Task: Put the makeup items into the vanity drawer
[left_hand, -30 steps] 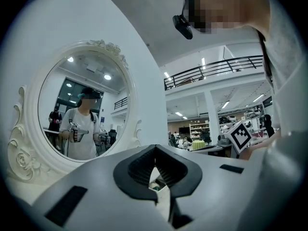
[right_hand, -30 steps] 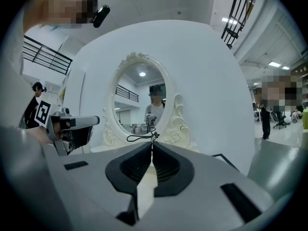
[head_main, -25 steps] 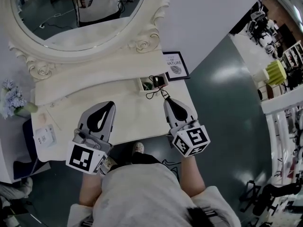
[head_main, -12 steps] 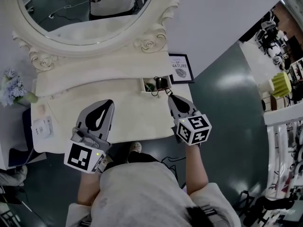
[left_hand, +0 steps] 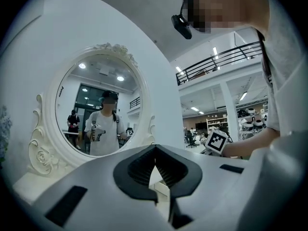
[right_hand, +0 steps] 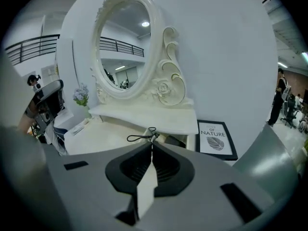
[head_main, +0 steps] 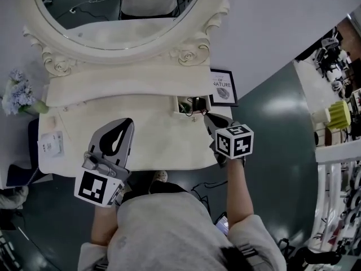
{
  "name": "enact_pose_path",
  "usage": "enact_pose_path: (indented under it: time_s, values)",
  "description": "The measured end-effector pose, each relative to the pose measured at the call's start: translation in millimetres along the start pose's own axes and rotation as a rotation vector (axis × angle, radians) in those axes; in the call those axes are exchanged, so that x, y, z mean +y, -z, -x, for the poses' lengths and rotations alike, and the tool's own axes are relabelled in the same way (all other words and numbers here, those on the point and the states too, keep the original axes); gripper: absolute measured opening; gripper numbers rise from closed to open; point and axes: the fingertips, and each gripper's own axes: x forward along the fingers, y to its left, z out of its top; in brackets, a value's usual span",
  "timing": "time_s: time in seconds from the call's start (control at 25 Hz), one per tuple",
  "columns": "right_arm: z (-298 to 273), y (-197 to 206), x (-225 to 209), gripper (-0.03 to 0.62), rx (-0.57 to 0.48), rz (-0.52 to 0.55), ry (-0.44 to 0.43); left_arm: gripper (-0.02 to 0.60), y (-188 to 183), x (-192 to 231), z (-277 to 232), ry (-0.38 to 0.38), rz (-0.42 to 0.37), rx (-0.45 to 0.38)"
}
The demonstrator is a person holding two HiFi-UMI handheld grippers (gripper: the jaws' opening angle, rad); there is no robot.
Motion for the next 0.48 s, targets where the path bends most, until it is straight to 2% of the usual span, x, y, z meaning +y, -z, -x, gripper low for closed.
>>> enact_pose_path:
  time_s: [0.32, 0.48]
  values:
    - [-27, 4, -18, 0.025, 0.169, 0.032, -0.005, 0.015, 1, 12, 4, -0.052, -0.006, 0.003]
    - [-39, 3, -21, 0.025, 0.211, 0.054, -0.016, 0.015, 3, 17, 5, -0.077, -0.007, 0.009]
